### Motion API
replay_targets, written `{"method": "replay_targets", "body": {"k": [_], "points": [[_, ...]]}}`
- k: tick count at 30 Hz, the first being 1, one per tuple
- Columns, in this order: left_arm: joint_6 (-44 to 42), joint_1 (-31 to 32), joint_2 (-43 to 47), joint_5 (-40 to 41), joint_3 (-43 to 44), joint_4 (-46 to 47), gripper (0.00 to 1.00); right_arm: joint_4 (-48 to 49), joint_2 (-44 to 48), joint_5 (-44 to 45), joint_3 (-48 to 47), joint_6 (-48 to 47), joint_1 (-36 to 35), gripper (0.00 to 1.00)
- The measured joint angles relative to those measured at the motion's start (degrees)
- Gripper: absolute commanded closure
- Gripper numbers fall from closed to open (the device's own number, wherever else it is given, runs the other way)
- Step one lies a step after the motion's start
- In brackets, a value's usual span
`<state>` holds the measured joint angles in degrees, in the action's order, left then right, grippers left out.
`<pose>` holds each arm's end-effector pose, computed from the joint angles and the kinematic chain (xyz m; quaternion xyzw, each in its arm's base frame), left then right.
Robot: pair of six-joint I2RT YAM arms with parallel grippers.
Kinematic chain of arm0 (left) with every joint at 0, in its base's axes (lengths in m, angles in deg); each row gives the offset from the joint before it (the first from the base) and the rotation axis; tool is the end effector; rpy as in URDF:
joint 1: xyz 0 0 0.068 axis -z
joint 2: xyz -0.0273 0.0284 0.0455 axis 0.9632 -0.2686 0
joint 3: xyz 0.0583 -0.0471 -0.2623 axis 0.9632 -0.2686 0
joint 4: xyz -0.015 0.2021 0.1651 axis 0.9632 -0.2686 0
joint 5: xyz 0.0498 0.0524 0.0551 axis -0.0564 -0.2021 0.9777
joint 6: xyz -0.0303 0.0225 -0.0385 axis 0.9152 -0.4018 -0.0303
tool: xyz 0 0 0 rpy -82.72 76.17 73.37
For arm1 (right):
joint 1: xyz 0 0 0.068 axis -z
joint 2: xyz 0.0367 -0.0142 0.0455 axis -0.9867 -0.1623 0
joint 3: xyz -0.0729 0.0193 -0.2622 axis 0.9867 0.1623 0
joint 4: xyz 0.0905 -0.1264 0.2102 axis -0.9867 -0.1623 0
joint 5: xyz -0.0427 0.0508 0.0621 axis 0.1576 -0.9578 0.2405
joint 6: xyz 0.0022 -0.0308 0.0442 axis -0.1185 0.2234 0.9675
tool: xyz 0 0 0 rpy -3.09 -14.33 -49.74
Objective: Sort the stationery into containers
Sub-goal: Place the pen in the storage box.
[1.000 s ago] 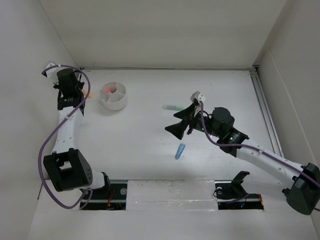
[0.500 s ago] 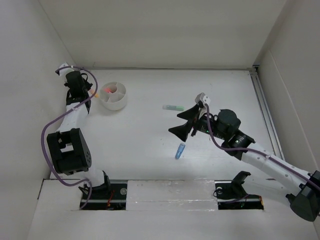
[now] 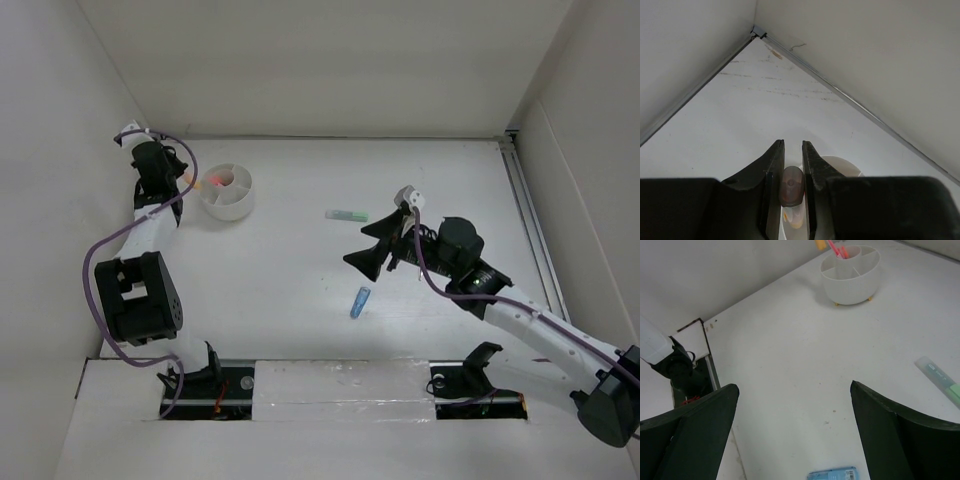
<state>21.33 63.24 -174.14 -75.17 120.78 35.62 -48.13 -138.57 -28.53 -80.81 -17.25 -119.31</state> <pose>0.3699 0.0772 0.3123 -0.2543 0.6957 -0.0275 0.6712 0.1692 0.1539 0.3210 -0.2981 0.6534 0.4288 0.5481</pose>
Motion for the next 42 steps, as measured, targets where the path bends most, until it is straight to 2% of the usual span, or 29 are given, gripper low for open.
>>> {"method": "replay_targets", "body": {"k": [8, 20, 34, 42], "points": [[-0.04, 0.00, -3.43, -1.88, 0.04, 0.59, 1.00, -0.90, 0.72, -0.42, 0.70, -0.48, 0.76, 0.01], [-0.04, -0.02, -4.07, -4.59, 1.40, 1.05, 1.00, -0.98, 0.90, -0.55, 0.70, -0.87, 1.20, 0.01], [-0.13, 1.60, -6.78, -4.72, 2.45, -0.22, 1.00, -1.11, 0.90, -0.94, 0.90, -1.16, 1.57, 0.01], [-0.24, 2.12, -6.84, -3.10, 2.51, -0.79, 0.83, -1.14, 1.75, -0.98, 1.70, -1.22, 1.86, 0.01]]}}
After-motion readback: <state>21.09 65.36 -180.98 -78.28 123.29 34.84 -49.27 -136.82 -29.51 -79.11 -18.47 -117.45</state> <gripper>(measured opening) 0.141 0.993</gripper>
